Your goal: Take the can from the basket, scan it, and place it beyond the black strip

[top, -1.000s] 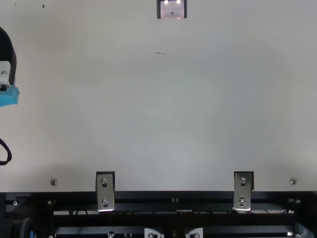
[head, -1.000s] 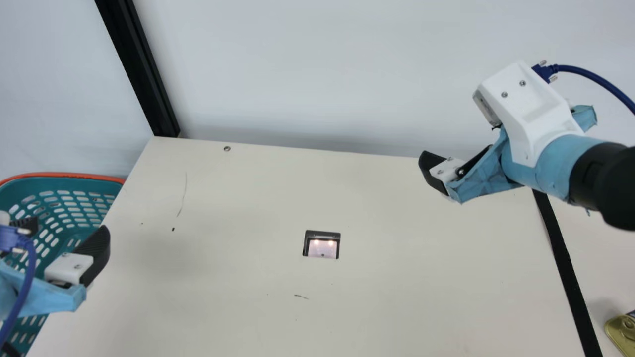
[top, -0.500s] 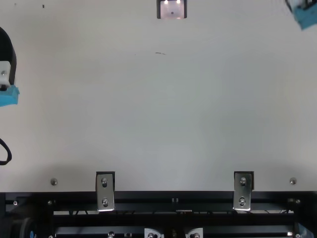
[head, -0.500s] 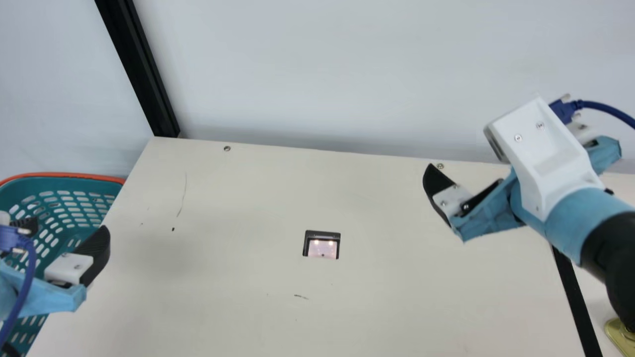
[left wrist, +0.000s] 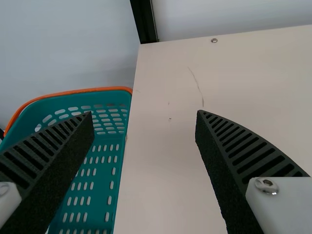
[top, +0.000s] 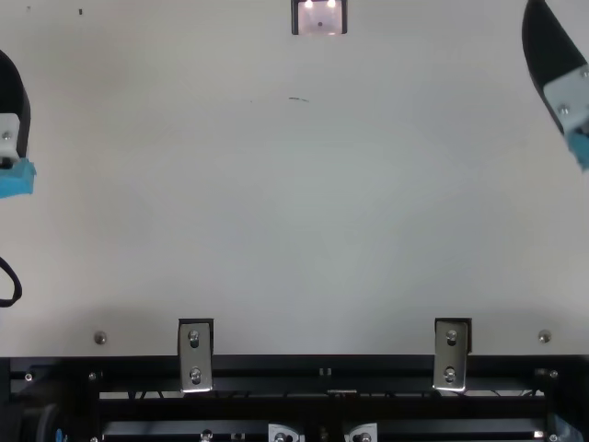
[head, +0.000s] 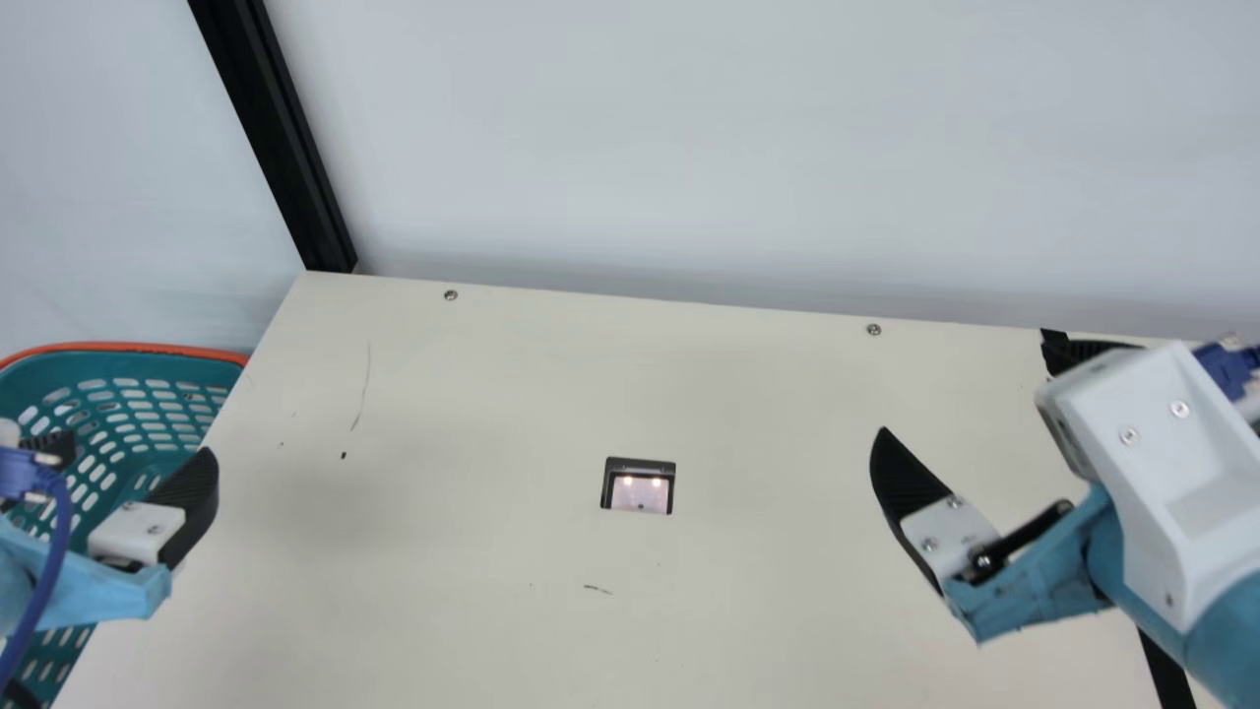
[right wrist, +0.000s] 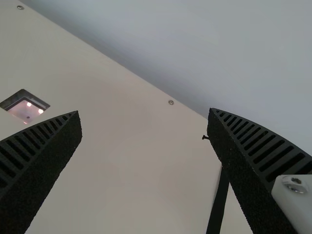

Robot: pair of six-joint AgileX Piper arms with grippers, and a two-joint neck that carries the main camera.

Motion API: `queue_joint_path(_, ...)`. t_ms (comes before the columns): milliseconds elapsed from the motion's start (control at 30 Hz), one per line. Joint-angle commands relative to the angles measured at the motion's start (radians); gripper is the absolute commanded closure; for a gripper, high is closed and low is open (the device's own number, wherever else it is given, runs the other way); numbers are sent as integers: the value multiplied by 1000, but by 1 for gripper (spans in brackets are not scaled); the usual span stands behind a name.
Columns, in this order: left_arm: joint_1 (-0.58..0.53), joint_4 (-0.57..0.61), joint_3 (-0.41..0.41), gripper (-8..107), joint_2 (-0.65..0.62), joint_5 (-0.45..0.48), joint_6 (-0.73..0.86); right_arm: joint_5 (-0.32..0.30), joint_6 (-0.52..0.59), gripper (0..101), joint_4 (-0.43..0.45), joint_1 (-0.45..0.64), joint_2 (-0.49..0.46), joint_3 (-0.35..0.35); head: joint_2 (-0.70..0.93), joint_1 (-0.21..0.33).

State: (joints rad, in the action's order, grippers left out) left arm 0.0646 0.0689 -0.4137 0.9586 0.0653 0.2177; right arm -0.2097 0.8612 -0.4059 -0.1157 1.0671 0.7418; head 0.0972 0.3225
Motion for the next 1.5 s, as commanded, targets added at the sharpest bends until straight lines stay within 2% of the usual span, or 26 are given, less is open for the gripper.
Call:
queue_joint_path(0,-1,-16,6,9,-15,-5,-12,-11,29,0,-37,9,-52,-30,6,1)
queue_joint_path(333,3,-98,68,9,-175,-26,-67,-58,126,0,-151,51,-208,-146,6,1)
queue_joint_path(600,-11,-135,147,9,-362,-6,-113,-40,153,0,-206,55,-337,-249,6,1)
queue_joint_path(833,-24,-162,222,9,-516,23,-145,61,107,0,-195,7,-475,-391,6,1)
queue_joint_path(867,-24,-159,209,9,-470,20,-144,81,92,0,-188,-4,-495,-415,6,1)
queue_joint_path(967,-24,-162,222,9,-514,23,-146,143,47,0,-162,-38,-556,-484,6,1)
queue_joint_path(1167,-24,-162,222,9,-516,23,-146,265,-49,0,-90,-96,-653,-603,6,1)
queue_joint_path(1367,-24,-162,222,9,-516,23,-146,374,-128,0,-13,-113,-693,-692,6,1)
queue_joint_path(1400,-24,-162,222,9,-516,23,-146,335,-112,0,-32,-119,-694,-672,6,1)
queue_joint_path(1467,-24,-162,222,9,-516,23,-146,363,-128,0,-15,-115,-695,-691,6,1)
